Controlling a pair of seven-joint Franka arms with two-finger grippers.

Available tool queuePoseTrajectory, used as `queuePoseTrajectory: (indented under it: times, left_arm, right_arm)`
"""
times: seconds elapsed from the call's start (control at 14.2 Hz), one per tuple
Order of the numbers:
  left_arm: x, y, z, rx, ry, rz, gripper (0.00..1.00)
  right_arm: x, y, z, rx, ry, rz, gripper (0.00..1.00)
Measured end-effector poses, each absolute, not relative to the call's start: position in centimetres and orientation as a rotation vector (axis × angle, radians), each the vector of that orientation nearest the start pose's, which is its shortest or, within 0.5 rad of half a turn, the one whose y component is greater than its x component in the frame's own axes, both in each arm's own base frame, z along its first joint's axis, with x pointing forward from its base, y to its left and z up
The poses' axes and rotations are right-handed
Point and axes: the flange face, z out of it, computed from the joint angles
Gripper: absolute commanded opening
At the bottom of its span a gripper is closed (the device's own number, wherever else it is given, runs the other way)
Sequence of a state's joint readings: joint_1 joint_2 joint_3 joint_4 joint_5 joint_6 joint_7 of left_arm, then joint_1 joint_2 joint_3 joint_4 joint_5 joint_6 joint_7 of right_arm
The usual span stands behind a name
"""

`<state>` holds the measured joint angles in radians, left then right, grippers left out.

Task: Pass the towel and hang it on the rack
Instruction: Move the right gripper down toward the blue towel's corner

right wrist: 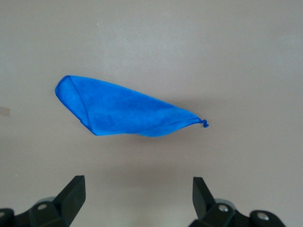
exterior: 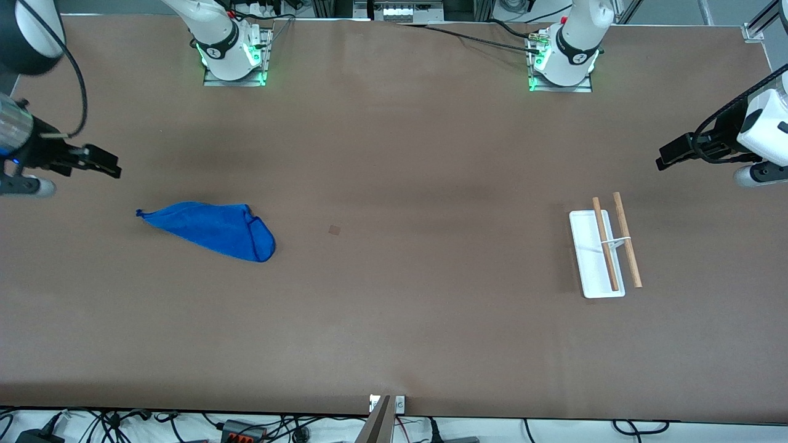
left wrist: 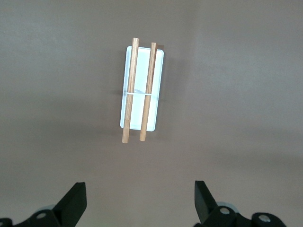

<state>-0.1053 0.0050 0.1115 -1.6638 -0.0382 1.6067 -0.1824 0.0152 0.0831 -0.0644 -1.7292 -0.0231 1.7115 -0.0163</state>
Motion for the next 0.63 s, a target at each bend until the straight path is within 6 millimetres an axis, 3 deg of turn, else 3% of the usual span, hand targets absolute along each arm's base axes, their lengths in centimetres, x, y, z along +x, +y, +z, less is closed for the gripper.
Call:
queuePoseTrajectory:
  times: [0.21,0.63]
  left_arm:
    - [55.6,0.0,58.1,-3.157,-0.305,0.103,1.0]
    - [55.6,0.0,58.1,-3.157,-0.305,0.103,1.0]
  right_arm:
    - [58.9,-4.9,46.3,-3.159,0.082,0.303,1.0]
    - [59.1,-13.6,34.6,-3.042,-0.177,0.575,1.0]
